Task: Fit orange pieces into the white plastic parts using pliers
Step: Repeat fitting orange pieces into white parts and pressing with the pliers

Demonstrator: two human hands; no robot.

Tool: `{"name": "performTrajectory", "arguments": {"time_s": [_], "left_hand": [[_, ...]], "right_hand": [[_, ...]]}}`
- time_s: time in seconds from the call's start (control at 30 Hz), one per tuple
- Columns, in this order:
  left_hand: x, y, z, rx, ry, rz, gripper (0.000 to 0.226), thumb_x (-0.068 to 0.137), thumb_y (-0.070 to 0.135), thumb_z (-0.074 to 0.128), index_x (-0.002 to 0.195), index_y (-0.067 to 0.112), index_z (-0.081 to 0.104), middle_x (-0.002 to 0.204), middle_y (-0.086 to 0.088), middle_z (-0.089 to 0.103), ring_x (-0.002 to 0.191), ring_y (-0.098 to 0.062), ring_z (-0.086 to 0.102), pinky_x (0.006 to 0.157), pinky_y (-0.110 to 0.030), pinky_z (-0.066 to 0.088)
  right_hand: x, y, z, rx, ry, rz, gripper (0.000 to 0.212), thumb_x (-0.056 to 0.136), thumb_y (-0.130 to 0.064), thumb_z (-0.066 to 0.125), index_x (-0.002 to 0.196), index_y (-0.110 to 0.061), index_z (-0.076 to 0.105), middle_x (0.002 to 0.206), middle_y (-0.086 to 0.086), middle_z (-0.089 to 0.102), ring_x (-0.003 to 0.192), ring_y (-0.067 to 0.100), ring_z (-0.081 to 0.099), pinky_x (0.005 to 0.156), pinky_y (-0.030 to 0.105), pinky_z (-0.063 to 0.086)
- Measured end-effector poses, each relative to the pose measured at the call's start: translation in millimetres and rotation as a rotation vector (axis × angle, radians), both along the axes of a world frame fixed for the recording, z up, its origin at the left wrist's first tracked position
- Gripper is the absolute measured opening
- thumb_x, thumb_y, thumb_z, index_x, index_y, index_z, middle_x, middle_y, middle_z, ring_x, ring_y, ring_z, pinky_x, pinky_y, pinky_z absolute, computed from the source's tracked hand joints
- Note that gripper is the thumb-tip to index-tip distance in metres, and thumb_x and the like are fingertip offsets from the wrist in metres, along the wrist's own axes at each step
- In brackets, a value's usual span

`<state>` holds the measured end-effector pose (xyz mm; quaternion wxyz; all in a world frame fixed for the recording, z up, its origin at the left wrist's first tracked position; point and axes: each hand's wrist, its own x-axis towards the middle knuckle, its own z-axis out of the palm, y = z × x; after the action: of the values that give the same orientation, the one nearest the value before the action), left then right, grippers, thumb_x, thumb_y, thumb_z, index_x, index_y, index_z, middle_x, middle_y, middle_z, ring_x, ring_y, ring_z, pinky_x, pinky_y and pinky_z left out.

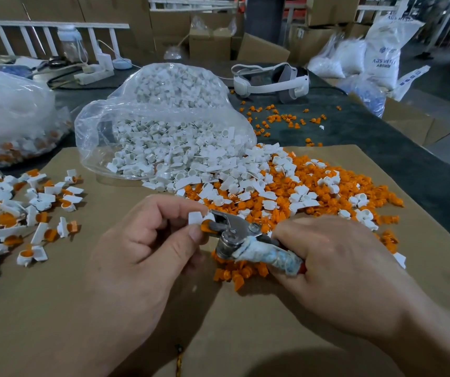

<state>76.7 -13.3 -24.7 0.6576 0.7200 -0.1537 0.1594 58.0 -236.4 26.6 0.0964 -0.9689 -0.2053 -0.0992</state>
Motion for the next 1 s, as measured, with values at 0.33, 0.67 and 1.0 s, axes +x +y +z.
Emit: {"name": "performTrajectory", "arguments": {"time_s": [0.33, 0.67, 1.0], "left_hand": [[-4.4, -2.4, 13.4, 0.100, 0.220, 0.098, 0.013, 0.085, 0.022, 0.076, 0.082, 0.034, 0.070, 0.069, -0.003, 0.072, 0.056, -0.012, 0.067, 0.051, -0.025, 0.053], [-10.5, -8.1, 10.4, 0.139, 0.294, 0.069, 0.033, 0.055, 0.055, 0.071, 0.072, 0.027, 0.070, 0.088, 0.013, 0.077, 0.076, -0.005, 0.074, 0.069, -0.039, 0.056], [-12.7, -16.6, 12.8, -0.109, 0.348, -0.191, 0.067, 0.040, 0.059, 0.094, 0.095, 0.025, 0.078, 0.081, -0.014, 0.073, 0.067, -0.022, 0.071, 0.061, -0.022, 0.057]], "right_hand": [[13.6, -8.6, -5.5, -0.193, 0.050, -0.160, 0.070, 0.074, -0.081, 0.012, 0.117, -0.038, 0.047, 0.097, -0.017, 0.055, 0.090, 0.011, 0.048, 0.081, 0.034, 0.035], [13.6, -6.9, -8.9, -0.175, 0.070, -0.144, 0.075, 0.076, -0.075, 0.010, 0.128, -0.034, 0.045, 0.117, -0.013, 0.053, 0.109, 0.014, 0.045, 0.094, 0.038, 0.033], [-3.2, 14.3, 1.4, 0.105, -0.227, 0.214, 0.010, 0.093, -0.024, 0.060, 0.089, -0.016, 0.066, 0.081, -0.002, 0.062, 0.073, 0.019, 0.057, 0.065, 0.038, 0.047]]}}
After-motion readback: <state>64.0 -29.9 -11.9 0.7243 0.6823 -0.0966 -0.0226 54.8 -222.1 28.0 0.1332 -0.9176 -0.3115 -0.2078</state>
